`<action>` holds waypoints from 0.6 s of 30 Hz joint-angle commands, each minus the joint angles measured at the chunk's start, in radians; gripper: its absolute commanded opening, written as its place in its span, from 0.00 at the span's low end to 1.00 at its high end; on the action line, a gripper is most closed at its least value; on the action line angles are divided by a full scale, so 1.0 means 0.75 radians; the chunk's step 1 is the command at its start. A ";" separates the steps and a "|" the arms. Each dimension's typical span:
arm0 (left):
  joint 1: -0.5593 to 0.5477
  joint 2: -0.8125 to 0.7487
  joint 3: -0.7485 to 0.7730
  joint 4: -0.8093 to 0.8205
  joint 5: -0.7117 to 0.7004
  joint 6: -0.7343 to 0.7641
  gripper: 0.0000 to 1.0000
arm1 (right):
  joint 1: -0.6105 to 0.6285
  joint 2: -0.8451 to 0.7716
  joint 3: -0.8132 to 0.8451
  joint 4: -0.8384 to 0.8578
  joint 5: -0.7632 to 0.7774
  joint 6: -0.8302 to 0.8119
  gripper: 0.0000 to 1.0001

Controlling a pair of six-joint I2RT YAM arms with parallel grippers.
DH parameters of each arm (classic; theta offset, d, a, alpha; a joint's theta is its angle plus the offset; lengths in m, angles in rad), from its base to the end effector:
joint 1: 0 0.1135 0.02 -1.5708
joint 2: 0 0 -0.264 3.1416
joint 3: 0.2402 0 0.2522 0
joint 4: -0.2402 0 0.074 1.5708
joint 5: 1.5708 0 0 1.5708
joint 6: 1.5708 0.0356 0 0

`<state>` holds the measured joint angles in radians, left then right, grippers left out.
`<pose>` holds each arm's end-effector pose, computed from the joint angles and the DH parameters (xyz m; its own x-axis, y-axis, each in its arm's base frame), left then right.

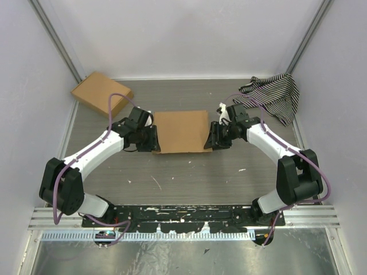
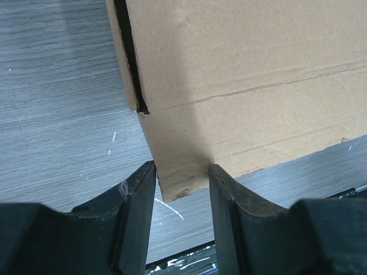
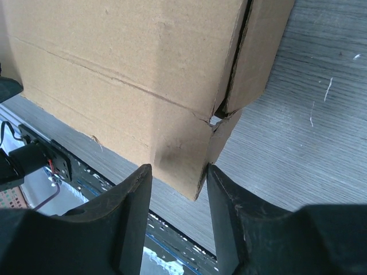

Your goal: Fold the paper box

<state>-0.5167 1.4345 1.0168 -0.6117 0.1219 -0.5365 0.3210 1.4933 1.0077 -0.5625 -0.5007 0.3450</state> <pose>0.2489 -0.1464 0.2368 -0.9189 -0.0614 -0.3897 0.0874 0.9315 -0.3530 0.2762 0.1098 0.2243 -0.9443 -0.0013 -0.3291 -0.1964 0.8047 0.5603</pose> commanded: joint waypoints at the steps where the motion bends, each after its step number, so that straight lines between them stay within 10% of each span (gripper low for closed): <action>1: -0.003 0.004 0.038 0.025 0.086 -0.024 0.48 | 0.005 0.001 0.002 0.028 -0.102 0.002 0.49; 18: 0.002 0.067 -0.062 0.187 0.111 -0.053 0.47 | 0.004 0.036 -0.100 0.173 0.067 -0.006 0.44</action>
<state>-0.5137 1.4643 0.9916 -0.5537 0.1497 -0.5560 0.3180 1.5211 0.9287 -0.5022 -0.4583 0.3389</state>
